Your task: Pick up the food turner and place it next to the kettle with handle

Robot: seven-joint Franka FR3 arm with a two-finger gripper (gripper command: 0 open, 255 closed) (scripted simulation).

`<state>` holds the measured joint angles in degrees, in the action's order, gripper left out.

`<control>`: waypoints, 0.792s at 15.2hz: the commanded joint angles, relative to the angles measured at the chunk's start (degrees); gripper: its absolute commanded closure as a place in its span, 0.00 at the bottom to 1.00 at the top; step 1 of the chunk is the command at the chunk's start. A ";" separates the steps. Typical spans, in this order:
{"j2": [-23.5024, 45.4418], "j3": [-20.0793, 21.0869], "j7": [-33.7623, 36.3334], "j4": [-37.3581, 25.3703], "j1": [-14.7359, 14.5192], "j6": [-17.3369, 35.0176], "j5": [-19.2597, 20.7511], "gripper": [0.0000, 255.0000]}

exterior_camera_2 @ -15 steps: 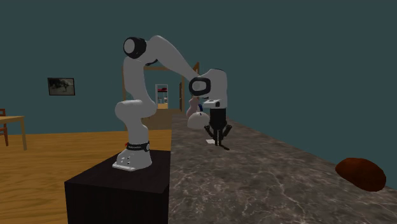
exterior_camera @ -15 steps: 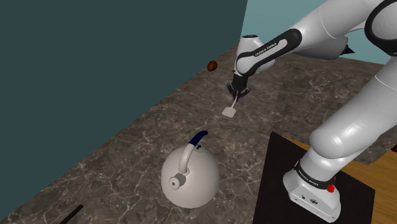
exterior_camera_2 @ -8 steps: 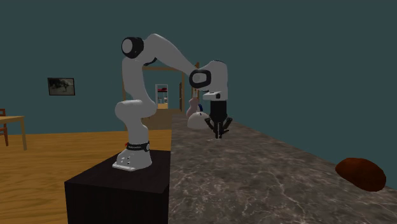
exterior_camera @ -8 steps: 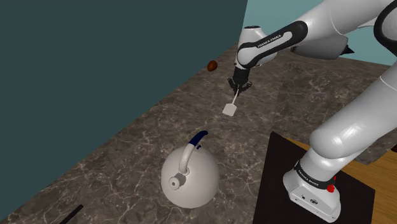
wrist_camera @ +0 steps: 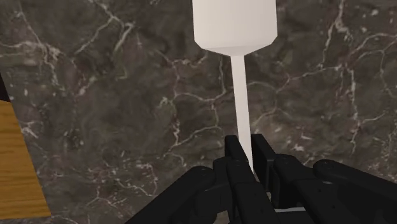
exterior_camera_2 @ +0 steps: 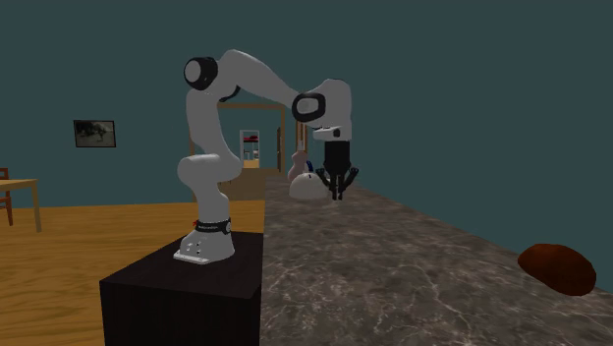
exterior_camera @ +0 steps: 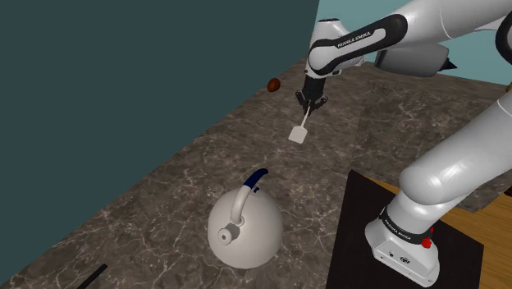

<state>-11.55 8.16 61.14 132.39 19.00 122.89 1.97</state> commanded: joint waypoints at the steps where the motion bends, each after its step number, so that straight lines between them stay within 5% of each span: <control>1: -0.66 -0.04 -0.14 -0.92 -0.02 -1.60 -0.13 1.00; 12: -3.01 -0.28 -0.83 -7.24 -0.05 -10.24 -0.56 1.00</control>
<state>-14.54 7.94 60.44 125.78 18.91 113.33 1.41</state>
